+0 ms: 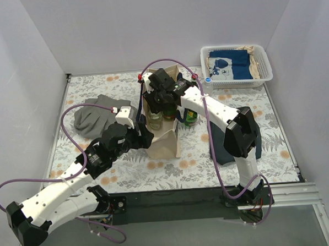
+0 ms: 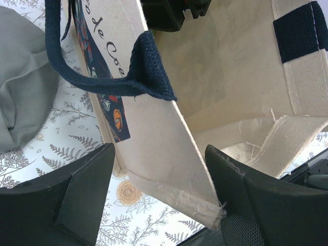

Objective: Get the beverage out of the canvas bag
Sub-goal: Take out the drink from the canvas bag.

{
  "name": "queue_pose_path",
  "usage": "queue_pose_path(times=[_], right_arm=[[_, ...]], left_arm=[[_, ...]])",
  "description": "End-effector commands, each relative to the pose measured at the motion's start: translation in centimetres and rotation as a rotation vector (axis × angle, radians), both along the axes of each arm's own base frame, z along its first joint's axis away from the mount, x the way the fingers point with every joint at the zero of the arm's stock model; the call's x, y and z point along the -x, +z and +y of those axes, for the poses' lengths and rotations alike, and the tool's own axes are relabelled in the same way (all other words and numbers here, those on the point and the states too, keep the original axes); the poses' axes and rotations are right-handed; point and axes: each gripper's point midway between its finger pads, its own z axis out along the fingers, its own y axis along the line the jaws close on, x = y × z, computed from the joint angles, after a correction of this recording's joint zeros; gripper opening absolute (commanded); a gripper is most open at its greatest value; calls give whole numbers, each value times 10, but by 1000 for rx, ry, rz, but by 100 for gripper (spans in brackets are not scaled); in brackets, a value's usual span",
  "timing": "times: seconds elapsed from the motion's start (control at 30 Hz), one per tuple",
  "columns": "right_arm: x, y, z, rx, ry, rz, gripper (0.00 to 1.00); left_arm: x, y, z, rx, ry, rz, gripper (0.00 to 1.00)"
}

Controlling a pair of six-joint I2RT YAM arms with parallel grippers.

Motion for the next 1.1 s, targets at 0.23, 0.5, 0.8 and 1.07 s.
queue_pose_path(times=[0.23,0.5,0.8,1.07], right_arm=[[-6,3,7,-11,-9,-15,44],[-10,5,4,-2,-34,-31,54],[-9,2,4,1,-30,-25,32],[-7,4,3,-4,-30,-22,1]], left_arm=[[5,-25,10,-89,0,43,70],[6,-27,9,-92,-3,47,70],[5,-26,9,-92,-2,45,70],[5,-31,8,-105,-8,57,70]])
